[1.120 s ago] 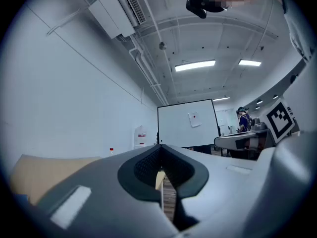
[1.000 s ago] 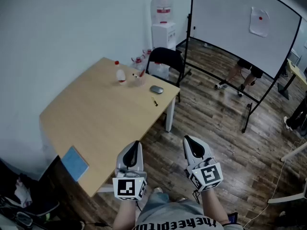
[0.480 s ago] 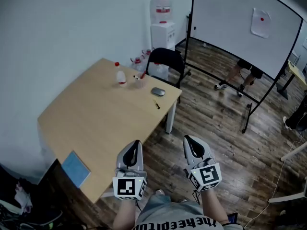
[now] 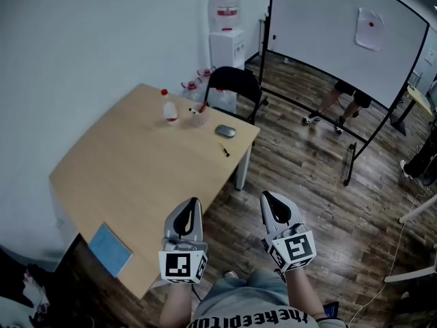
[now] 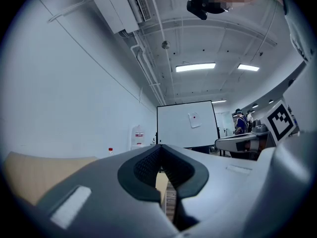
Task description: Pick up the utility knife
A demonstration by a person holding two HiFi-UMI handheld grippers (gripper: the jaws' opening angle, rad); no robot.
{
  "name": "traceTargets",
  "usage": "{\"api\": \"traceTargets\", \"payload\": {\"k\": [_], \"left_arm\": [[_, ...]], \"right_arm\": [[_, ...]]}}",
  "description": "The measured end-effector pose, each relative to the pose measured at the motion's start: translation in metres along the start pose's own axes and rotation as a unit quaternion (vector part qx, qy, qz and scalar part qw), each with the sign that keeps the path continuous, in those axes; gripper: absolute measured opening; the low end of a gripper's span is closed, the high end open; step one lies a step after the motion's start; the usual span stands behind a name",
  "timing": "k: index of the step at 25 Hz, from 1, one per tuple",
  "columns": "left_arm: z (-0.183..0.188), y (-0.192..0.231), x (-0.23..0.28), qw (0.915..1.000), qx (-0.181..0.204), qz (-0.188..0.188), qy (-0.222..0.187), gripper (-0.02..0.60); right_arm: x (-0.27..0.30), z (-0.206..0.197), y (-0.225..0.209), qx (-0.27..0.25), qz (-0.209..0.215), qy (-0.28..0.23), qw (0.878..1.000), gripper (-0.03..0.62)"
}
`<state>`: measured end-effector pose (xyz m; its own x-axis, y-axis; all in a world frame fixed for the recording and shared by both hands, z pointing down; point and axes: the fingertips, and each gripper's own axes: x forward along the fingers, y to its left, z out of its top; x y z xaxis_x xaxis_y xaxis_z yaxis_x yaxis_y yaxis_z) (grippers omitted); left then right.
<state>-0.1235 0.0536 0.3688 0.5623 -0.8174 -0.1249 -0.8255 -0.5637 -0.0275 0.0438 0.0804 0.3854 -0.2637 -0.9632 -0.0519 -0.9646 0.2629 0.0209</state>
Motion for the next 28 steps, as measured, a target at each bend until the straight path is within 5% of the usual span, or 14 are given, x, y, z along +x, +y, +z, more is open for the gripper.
{"api": "traceTargets", "payload": {"k": [13, 28], "left_arm": [[-0.007, 0.007, 0.032, 0.9999, -0.007, -0.007, 0.004, 0.02], [-0.012, 0.032, 0.113, 0.9996, -0.01, 0.026, 0.003, 0.02]], "right_arm": [[0.022, -0.007, -0.023, -0.003, -0.012, 0.008, 1.0, 0.002], [0.105, -0.004, -0.074, -0.004, 0.022, 0.007, 1.0, 0.002]]}}
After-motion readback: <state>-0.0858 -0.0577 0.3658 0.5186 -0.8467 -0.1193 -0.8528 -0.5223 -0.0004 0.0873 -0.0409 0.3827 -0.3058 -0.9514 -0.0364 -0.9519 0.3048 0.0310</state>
